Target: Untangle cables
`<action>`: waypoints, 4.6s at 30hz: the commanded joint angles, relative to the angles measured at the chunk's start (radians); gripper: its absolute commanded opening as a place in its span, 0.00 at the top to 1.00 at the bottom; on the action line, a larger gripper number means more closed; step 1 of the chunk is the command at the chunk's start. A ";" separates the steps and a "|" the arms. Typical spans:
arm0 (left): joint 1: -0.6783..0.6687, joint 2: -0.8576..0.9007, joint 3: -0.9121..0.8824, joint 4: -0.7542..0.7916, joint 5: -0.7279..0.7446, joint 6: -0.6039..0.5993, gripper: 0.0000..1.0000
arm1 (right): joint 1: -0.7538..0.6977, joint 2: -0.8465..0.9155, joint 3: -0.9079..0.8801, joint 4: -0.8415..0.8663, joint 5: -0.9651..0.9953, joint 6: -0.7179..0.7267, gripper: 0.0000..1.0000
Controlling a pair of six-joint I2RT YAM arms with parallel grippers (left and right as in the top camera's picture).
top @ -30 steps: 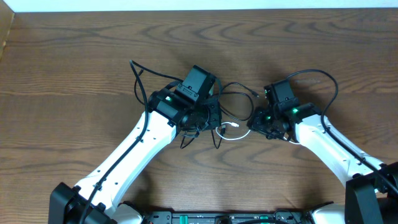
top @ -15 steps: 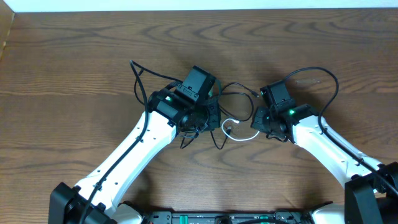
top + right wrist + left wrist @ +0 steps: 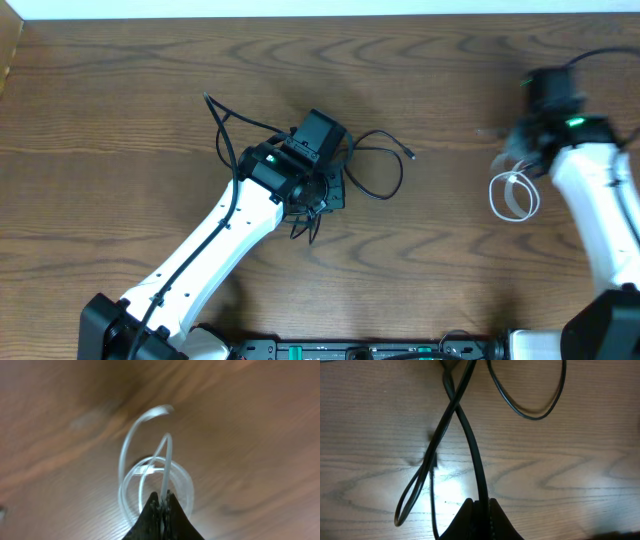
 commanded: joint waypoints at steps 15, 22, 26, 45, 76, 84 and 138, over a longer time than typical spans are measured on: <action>0.001 0.004 0.005 -0.003 -0.026 0.009 0.92 | -0.404 -0.005 0.142 -0.076 0.225 -0.019 0.99; 0.001 0.004 0.005 -0.003 -0.026 0.009 0.92 | -0.444 -0.005 0.142 -0.039 0.165 -0.006 0.99; 0.001 0.004 0.005 -0.003 -0.026 0.009 0.92 | -0.444 -0.005 0.142 -0.020 0.073 -0.026 0.77; 0.001 0.004 0.005 -0.003 -0.025 0.009 0.92 | -0.443 -0.004 -0.085 -0.119 -0.357 -0.137 0.12; 0.001 0.004 0.005 -0.007 -0.025 0.009 0.92 | -0.439 -0.004 -0.579 0.302 -0.473 -0.035 0.58; 0.001 0.005 0.005 -0.008 -0.024 0.009 0.92 | -0.439 -0.004 -0.598 0.318 -0.472 -0.020 0.59; 0.001 0.004 0.005 -0.011 -0.024 0.009 0.92 | -0.294 -0.005 -0.561 0.282 -0.653 -0.142 0.63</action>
